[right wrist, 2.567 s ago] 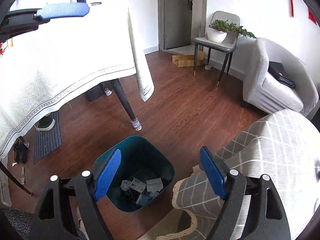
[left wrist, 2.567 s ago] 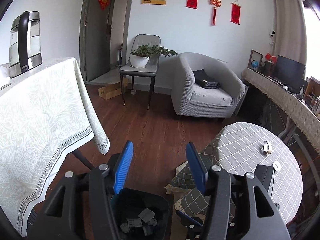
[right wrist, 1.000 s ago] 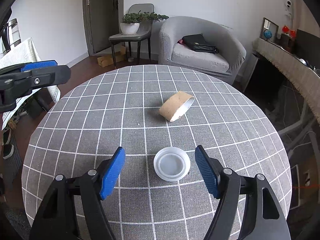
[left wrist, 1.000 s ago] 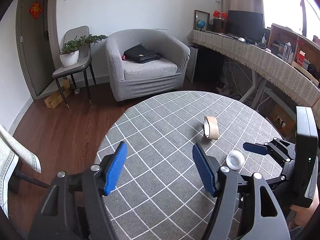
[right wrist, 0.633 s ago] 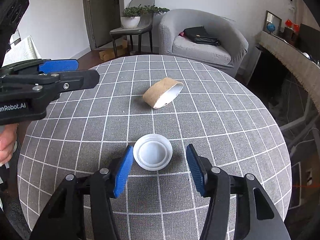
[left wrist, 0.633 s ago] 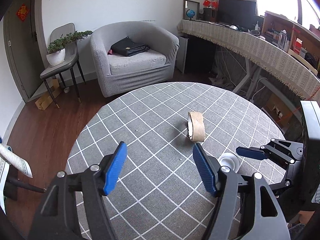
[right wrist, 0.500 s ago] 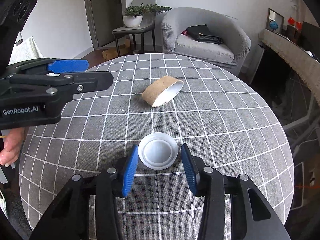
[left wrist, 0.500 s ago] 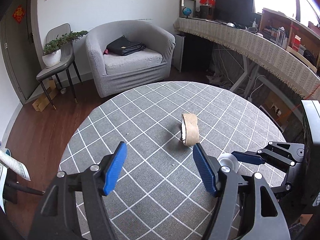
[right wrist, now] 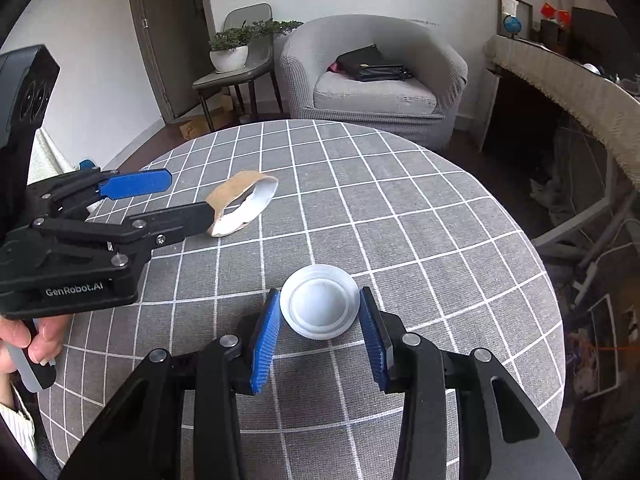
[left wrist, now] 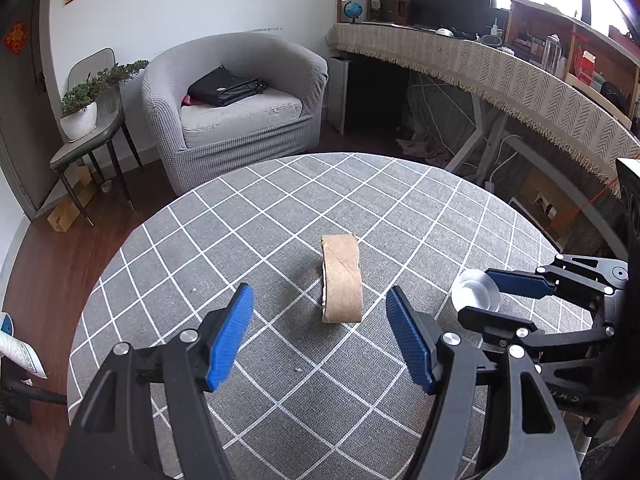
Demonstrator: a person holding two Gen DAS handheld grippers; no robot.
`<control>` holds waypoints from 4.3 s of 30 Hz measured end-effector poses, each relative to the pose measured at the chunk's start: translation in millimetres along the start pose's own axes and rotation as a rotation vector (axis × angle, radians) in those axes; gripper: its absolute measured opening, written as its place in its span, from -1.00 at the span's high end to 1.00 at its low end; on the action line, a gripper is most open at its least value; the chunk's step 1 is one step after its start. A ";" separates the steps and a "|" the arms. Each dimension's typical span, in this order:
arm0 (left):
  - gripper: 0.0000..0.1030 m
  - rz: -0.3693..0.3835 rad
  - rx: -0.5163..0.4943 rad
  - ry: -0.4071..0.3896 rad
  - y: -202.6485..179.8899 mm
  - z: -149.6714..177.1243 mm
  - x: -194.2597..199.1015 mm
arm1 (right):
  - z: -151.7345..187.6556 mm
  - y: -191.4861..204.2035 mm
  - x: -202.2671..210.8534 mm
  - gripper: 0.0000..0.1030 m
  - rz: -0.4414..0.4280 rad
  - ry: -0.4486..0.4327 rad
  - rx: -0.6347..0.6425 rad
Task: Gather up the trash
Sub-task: 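Grasp the white cap with the right gripper while the left grasps the brown tape roll, then carry the tape roll and white cap over the teal bin, then open the left gripper, then the right, dropping both items into the bin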
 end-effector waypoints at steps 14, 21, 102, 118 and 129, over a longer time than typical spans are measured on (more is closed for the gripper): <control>0.48 0.000 0.000 0.027 -3.4 0.5 -21.0 | -4.6 -17.2 1.1 0.23 -0.021 -0.019 -0.079; 0.54 -0.011 0.038 0.005 8.7 6.7 -8.7 | -8.8 -7.5 1.6 0.23 -0.036 -0.029 -0.097; 0.55 -0.361 0.306 0.392 352.7 335.9 95.0 | 10.1 419.2 -95.9 0.23 -0.398 0.062 0.217; 0.08 -0.274 0.313 0.561 362.0 400.3 52.5 | 19.2 449.7 -162.3 0.23 -0.383 0.172 0.252; -0.27 -0.307 0.394 0.460 387.7 380.5 78.8 | 36.6 456.8 -205.7 0.23 -0.359 0.266 0.245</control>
Point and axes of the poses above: each gripper's, at about its wrist camera, not at the fingertips, and x roughly against the way its jaws point, y to its left, z to its underside, the point moved 8 cm from there along -x, roughly the way its jaws point, and after that the axes turned 7 degrees about -z, right-handed, at the moved point
